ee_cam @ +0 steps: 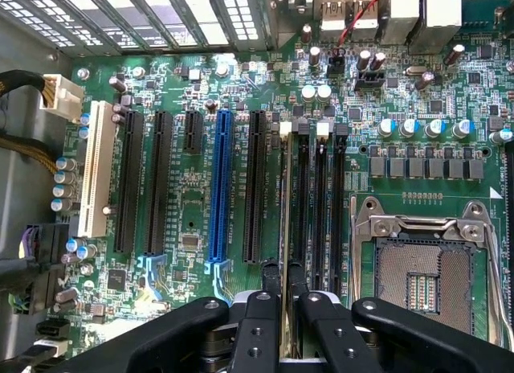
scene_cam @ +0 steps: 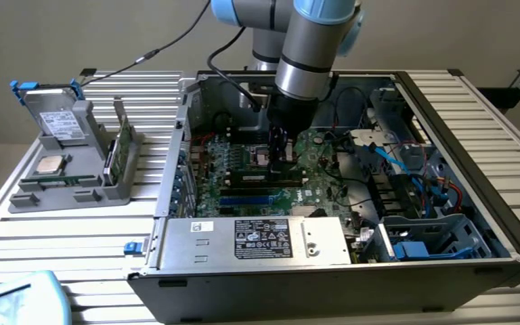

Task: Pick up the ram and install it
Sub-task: 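Insert the ram into the slot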

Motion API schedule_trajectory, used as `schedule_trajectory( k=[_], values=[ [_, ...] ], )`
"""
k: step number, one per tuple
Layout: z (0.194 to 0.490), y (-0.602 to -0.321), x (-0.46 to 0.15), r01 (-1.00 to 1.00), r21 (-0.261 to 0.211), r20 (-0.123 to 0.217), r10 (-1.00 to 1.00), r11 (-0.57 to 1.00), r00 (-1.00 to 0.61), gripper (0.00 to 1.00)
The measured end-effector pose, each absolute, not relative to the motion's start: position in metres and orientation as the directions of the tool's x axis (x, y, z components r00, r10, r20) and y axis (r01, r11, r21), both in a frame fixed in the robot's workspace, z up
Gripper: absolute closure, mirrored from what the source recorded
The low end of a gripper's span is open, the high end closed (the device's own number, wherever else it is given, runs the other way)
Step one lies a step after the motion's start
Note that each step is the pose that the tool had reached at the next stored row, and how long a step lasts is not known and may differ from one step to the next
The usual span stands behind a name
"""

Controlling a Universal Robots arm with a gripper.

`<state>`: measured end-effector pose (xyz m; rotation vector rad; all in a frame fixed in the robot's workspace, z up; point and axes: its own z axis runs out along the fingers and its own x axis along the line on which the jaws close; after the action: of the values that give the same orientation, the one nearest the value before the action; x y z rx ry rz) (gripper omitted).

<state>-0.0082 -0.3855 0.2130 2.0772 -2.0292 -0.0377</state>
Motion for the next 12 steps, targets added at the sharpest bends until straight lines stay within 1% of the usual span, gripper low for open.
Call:
schedule_trajectory(
  k=[12],
  values=[
    [0.2124,-0.3854,-0.0082,-0.982,0.186,0.146,-0.989,-0.009,0.037,0.85]
  ],
)
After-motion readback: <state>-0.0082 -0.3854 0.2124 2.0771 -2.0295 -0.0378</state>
